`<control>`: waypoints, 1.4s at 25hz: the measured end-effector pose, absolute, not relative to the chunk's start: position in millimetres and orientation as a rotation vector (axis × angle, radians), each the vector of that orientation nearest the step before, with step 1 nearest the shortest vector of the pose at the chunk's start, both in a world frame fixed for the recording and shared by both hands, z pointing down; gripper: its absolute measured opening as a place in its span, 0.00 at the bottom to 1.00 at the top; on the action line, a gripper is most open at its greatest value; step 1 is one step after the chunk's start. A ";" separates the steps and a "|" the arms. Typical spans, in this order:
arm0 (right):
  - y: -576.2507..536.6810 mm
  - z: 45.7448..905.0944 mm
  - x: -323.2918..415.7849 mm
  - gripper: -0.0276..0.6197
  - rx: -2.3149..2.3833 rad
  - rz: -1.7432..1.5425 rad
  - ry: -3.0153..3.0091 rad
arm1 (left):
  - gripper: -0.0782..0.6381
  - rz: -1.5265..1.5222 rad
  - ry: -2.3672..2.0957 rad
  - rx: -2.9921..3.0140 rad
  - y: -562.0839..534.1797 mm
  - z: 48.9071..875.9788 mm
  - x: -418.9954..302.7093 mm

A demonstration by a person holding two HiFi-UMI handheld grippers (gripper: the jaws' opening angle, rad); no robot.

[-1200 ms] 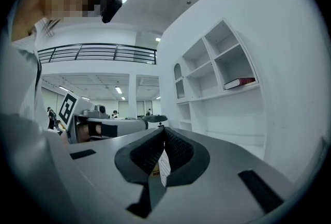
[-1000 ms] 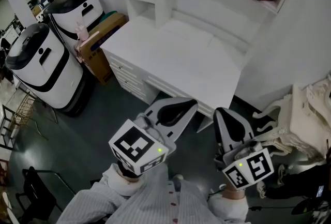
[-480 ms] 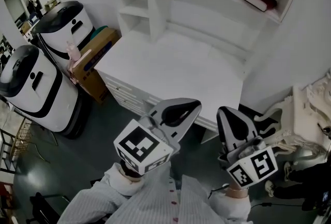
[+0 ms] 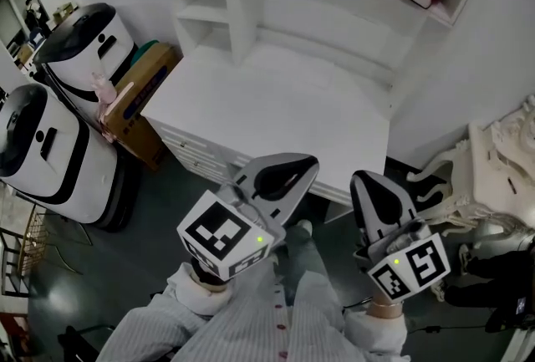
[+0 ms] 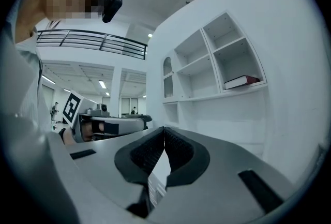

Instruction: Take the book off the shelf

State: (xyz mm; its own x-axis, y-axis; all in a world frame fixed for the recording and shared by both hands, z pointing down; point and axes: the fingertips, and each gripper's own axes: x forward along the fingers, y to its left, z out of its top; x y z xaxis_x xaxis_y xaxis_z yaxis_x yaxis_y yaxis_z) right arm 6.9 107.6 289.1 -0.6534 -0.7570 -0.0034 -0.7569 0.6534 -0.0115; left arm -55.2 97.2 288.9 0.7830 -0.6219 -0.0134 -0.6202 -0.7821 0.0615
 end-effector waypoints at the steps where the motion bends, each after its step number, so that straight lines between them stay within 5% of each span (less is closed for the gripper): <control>1: 104.1 290.5 7.9 0.06 -1.309 -0.020 2.849 | 0.12 -0.049 -1.012 2.916 94.1 290.4 -55.0; 35: -182.5 239.8 139.4 0.06 -1.312 0.080 2.839 | 0.12 -0.031 -1.026 2.993 -192.2 249.0 80.4</control>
State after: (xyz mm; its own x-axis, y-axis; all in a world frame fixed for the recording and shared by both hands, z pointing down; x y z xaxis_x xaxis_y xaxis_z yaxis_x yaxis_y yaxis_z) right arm 139.4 -182.5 239.8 -0.6481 -0.7609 -0.0329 -0.7615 0.6468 0.0414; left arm 80.4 -192.2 249.0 0.7896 -0.6130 -0.0256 -0.6135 -0.7896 -0.0149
